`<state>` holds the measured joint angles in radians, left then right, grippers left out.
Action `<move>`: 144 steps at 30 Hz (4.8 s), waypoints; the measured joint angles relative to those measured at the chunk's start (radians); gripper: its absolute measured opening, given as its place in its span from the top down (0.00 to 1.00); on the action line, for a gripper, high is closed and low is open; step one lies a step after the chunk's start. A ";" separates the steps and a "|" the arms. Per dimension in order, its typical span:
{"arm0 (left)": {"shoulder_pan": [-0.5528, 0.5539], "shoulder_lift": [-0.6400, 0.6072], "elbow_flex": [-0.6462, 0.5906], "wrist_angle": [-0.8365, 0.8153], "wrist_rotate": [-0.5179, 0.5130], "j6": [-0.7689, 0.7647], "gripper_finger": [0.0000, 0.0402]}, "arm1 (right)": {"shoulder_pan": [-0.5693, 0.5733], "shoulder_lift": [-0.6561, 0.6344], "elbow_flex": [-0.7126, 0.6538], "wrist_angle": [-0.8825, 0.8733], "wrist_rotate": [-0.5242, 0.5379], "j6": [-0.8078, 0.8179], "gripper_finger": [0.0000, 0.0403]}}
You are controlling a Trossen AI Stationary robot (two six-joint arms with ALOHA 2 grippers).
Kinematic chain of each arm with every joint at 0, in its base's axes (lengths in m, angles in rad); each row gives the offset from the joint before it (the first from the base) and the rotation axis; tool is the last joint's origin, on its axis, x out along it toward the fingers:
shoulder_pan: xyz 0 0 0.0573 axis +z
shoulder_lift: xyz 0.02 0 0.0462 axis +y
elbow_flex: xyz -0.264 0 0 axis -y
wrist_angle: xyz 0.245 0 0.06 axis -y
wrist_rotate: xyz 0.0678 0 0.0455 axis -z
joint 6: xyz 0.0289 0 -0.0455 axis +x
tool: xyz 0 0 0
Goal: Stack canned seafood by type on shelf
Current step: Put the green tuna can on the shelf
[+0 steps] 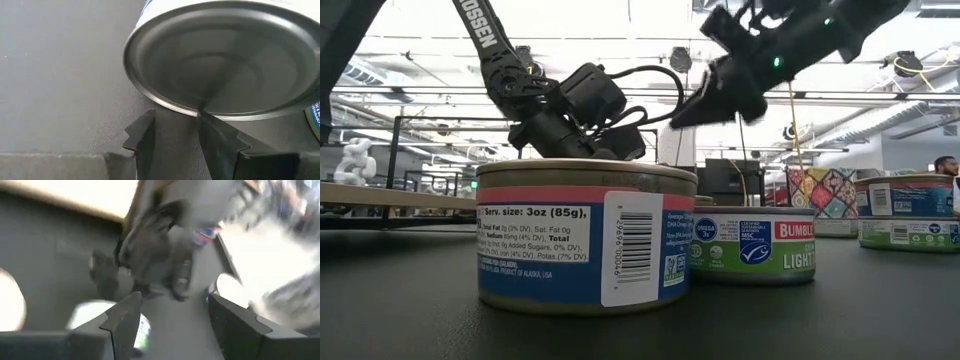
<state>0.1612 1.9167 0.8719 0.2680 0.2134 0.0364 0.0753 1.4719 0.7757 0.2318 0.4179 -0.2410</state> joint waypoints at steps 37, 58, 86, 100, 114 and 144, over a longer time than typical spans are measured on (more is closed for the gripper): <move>-0.014 -0.080 0.020 -0.014 -0.012 0.023 0.63 | -0.011 0.002 0.001 -0.235 -0.131 1.430 0.44; -0.025 -0.080 0.021 0.022 -0.011 0.030 0.63 | -0.030 0.101 0.001 -0.112 -0.156 1.428 0.44; -0.048 -0.082 0.047 0.071 -0.011 0.037 0.63 | -0.029 0.117 0.000 -0.139 -0.166 1.410 0.44; -0.072 -0.082 0.074 0.048 -0.017 0.059 0.63 | -0.031 0.128 0.000 -0.215 -0.159 1.381 0.45; -0.072 -0.158 0.074 -0.068 -0.031 0.082 0.63 | -0.031 0.154 0.002 -0.246 -0.183 1.340 0.69; -0.437 -0.943 -0.235 -0.440 -0.941 -0.130 0.63 | -0.084 0.358 0.135 0.446 -0.407 1.254 0.67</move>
<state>-0.2762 0.9737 0.6372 -0.1719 -0.7271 -0.0939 -0.0090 1.8297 0.9112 0.6777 0.0113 1.0126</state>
